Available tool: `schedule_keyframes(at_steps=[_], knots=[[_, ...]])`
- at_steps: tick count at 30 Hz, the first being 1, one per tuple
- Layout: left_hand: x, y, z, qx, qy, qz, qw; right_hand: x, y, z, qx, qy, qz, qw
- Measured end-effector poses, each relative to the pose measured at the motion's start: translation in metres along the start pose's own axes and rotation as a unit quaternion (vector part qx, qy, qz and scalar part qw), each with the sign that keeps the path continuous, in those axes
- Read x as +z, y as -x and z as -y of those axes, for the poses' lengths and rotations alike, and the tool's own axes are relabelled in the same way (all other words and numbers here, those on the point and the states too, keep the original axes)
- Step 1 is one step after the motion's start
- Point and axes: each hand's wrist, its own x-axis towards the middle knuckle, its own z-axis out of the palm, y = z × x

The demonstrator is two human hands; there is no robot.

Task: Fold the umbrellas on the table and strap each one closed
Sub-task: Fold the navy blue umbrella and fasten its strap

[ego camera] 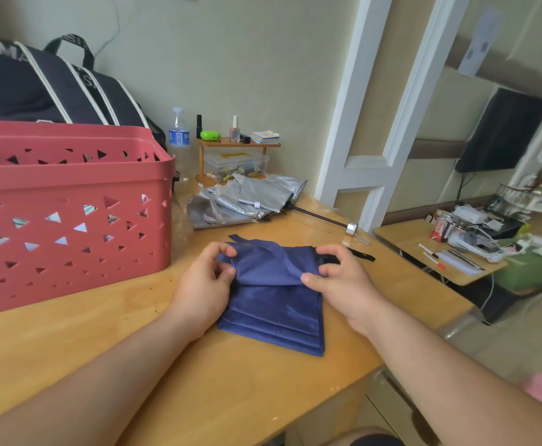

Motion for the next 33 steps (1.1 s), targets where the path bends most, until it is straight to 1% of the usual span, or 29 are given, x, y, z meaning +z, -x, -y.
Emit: schedule_keyframes(at_steps=[4,7,12,15,19,21,24,26,27,29,30,31,32,33], knots=[[0.002,-0.001,0.0,-0.027,-0.009,0.009,1.0,-0.014,0.019,-0.01,0.02,0.111,0.023,0.993],[0.001,-0.002,-0.002,-0.033,0.038,0.012,0.999,-0.009,0.019,-0.006,0.038,0.127,0.029,0.991],[-0.003,0.001,-0.005,-0.01,0.052,0.014,0.999,0.007,0.011,-0.008,0.018,0.16,-0.064,0.985],[-0.009,-0.002,-0.003,-0.015,0.002,0.033,0.999,0.011,0.012,-0.012,0.015,0.172,-0.067,0.983],[-0.025,-0.003,0.0,-0.013,-0.106,0.11,0.988,0.01,0.015,-0.012,0.023,0.146,-0.052,0.988],[-0.028,0.0,0.002,-0.007,-0.129,0.11,0.986,0.009,0.019,-0.015,0.015,0.136,-0.042,0.99],[-0.026,0.006,0.001,-0.002,-0.141,0.083,0.987,0.006,0.029,-0.018,-0.036,0.158,-0.038,0.986],[-0.024,0.009,0.0,0.011,-0.18,0.081,0.98,0.003,0.033,-0.019,-0.08,0.181,-0.054,0.979],[-0.024,0.009,-0.002,0.01,-0.198,0.086,0.976,0.002,0.031,-0.019,-0.11,0.204,-0.077,0.97],[-0.023,0.009,-0.004,-0.002,-0.223,0.098,0.97,0.003,0.024,-0.016,-0.201,0.255,-0.131,0.937],[-0.023,0.008,-0.004,-0.006,-0.233,0.102,0.967,0.006,0.019,-0.014,-0.249,0.267,-0.136,0.921],[-0.022,0.008,-0.005,-0.005,-0.24,0.103,0.965,0.008,0.015,-0.011,-0.284,0.279,-0.119,0.909],[-0.021,0.008,-0.007,-0.002,-0.248,0.102,0.963,0.01,0.011,-0.01,-0.306,0.302,-0.081,0.899],[-0.021,0.01,-0.009,0.002,-0.256,0.098,0.962,0.012,0.01,-0.011,-0.309,0.344,-0.034,0.886]])
